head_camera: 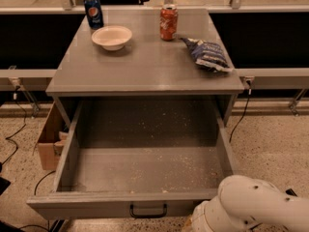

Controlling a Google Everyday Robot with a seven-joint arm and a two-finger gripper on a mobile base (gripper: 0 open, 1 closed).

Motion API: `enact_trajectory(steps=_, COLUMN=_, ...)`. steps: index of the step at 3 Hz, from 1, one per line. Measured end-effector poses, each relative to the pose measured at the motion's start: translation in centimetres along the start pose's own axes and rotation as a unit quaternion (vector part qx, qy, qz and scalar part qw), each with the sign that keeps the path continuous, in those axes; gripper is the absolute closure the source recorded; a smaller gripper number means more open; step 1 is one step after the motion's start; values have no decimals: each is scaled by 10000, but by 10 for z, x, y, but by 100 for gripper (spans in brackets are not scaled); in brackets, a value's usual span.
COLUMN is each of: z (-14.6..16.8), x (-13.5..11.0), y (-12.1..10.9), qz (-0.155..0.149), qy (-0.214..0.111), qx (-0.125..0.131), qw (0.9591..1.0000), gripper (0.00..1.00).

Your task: Close top drawer

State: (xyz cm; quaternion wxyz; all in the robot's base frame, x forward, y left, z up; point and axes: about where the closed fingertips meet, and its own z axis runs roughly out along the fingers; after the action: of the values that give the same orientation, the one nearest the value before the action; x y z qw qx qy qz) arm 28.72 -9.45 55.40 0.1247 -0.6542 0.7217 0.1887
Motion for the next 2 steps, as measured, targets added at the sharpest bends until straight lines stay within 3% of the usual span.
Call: enact_trajectory(steps=2, z=-10, x=-9, y=-51, qz=-152, qy=289, qx=151, qw=9994, gripper=100)
